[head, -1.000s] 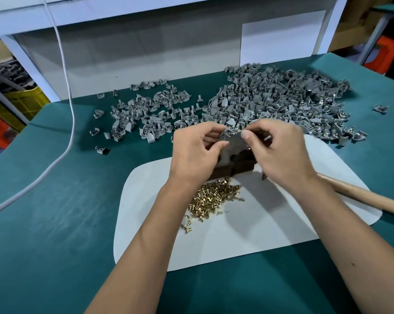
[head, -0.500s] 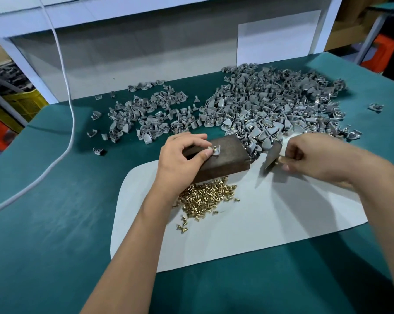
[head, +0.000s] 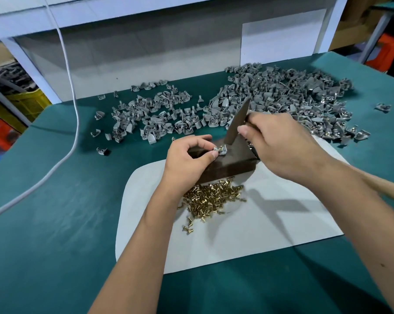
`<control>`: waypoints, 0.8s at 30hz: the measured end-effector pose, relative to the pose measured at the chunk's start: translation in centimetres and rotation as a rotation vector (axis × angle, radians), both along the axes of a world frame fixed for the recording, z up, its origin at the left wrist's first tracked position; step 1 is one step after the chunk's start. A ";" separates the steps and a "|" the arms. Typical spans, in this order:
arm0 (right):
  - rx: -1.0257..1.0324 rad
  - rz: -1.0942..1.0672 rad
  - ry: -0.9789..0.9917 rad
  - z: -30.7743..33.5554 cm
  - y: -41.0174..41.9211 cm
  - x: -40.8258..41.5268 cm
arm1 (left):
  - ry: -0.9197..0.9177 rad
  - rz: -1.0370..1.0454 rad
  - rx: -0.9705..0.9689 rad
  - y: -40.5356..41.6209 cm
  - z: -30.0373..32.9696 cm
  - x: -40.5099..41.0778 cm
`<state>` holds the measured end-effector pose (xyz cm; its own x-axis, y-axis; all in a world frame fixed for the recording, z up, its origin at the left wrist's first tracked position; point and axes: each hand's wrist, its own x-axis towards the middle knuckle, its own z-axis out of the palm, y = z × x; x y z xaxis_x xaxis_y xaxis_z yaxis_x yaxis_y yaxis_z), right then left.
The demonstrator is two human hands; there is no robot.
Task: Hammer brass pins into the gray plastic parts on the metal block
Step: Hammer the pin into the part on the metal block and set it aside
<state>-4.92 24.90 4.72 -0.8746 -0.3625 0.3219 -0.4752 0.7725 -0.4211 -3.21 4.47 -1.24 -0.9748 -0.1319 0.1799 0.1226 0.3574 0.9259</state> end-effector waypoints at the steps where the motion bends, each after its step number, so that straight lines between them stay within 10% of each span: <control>1: -0.071 0.014 0.072 0.3 -0.2 0.1 | -0.007 0.003 0.009 0.0 0.0 0.0; 8: 0.301 0.004 -0.027 0.8 -1.4 -0.1 | -0.058 0.022 0.013 0.2 0.3 -0.2; 13: 0.086 -0.028 0.121 1.5 -1.5 0.0 | -0.072 0.026 0.015 0.0 0.5 -0.2; 17: 0.366 -0.020 -0.036 1.4 -2.4 0.1 | -0.074 0.028 -0.003 0.2 0.6 -0.1; 24: 0.278 -0.020 0.020 0.9 -2.9 0.4 | -0.067 0.019 -0.013 0.0 0.7 -0.1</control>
